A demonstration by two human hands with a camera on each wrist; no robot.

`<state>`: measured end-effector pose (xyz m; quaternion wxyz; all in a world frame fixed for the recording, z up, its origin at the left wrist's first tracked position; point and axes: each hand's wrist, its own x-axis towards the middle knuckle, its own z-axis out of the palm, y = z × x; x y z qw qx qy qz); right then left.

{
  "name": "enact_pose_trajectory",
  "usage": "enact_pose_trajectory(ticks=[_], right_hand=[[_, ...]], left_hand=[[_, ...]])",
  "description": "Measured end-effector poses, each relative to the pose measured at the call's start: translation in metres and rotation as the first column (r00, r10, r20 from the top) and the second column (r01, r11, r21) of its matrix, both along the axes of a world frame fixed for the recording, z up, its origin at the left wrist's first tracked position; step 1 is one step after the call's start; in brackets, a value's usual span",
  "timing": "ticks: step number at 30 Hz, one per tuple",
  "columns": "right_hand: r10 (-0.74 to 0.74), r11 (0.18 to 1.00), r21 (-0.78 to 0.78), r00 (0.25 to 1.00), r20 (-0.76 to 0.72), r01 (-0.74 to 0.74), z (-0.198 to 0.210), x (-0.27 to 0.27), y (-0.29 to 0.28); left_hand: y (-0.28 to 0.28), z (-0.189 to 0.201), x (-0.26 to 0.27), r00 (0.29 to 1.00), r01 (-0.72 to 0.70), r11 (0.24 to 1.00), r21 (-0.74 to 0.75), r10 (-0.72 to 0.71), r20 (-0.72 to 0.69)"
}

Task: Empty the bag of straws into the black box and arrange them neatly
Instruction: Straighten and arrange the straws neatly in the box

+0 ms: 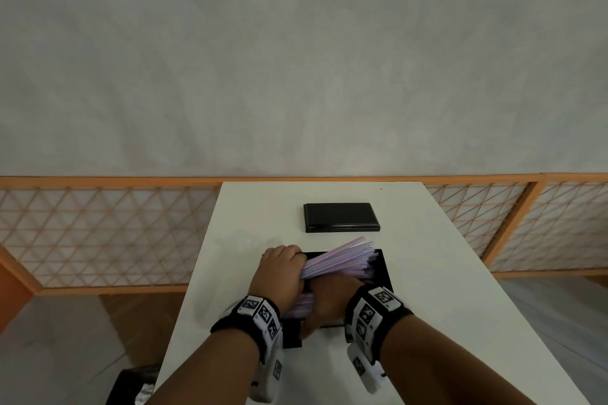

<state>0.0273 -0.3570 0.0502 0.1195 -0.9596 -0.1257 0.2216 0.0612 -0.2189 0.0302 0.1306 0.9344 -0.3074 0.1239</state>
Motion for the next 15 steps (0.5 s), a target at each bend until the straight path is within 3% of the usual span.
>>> enact_pose_trajectory(ticks=[7, 15], right_hand=[[0.035, 0.998, -0.068, 0.945, 0.325, -0.014, 0.001, -0.016, -0.004], [0.062, 0.991, -0.131, 0.927, 0.371, -0.014, -0.010, -0.019, -0.004]], left_hand=[[-0.001, 0.001, 0.000, 1.000, -0.008, 1.000, -0.016, 0.008, -0.008], [-0.003, 0.004, 0.000, 1.000, -0.021, 1.000, -0.015, 0.021, -0.005]])
